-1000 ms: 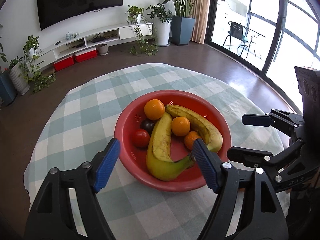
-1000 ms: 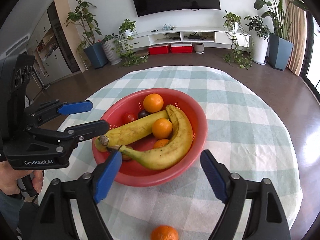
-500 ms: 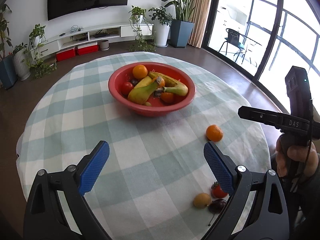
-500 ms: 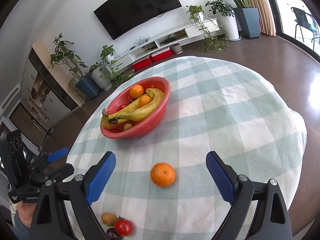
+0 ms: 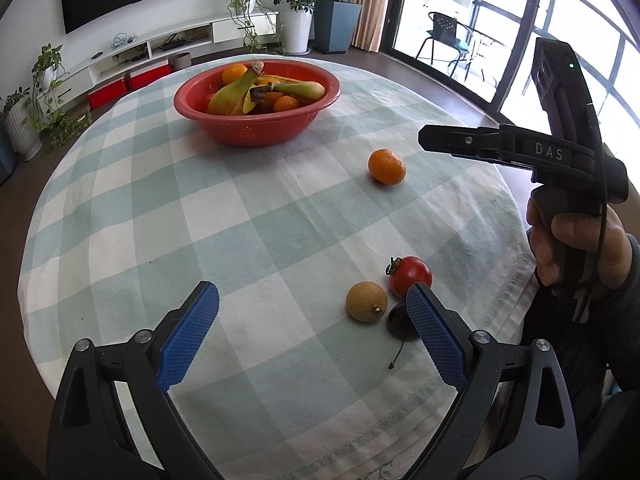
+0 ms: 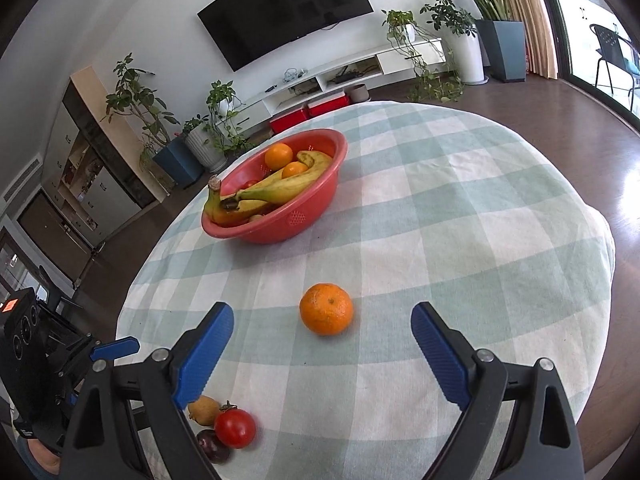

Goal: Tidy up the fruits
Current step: 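Withdraw both tools and move the left tool toward the remaining red tomato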

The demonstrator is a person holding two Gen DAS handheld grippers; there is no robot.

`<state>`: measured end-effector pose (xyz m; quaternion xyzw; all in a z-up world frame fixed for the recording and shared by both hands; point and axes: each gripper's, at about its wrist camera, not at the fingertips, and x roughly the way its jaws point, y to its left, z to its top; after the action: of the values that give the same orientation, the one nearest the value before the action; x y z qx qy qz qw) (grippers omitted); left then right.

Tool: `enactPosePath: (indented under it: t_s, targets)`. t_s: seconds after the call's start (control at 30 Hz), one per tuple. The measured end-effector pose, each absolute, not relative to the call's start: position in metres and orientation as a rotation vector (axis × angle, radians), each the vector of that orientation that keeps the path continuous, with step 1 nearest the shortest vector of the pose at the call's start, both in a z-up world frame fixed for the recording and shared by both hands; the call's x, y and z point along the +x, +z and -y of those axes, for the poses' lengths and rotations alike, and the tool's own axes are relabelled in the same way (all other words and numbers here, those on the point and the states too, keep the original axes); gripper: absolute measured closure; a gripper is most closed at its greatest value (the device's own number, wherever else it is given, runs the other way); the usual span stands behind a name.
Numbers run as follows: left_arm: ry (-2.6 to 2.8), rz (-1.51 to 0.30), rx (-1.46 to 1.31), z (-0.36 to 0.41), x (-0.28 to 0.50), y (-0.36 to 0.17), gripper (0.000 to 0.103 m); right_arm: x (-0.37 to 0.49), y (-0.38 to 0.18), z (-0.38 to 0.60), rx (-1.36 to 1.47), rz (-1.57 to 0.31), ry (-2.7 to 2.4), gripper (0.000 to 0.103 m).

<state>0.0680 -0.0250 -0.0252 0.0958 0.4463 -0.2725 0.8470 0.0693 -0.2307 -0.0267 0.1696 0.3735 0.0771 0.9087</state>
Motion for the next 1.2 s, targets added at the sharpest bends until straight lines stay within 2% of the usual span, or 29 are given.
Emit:
enactPosePath:
  t_s: [0.07, 0.2, 1.03, 1.2]
  targets:
    - [-0.559, -0.957, 0.213, 0.031, 0.069, -0.029, 0.008, 0.068, -0.026, 0.229, 0.337, -0.769, 0.16, 0.01]
    - [-0.535, -0.994, 0.203, 0.036, 0.074, -0.04, 0.014, 0.068, -0.026, 0.226, 0.319, -0.769, 0.164, 0.01]
    - [-0.497, -1.002, 0.279, 0.045, 0.081, -0.053, 0.016, 0.067, -0.026, 0.222, 0.301, -0.772, 0.176, 0.01]
    - [-0.532, -1.017, 0.32, 0.049, 0.079, -0.05, 0.028, 0.067, -0.026, 0.222, 0.3, -0.772, 0.175, 0.01]
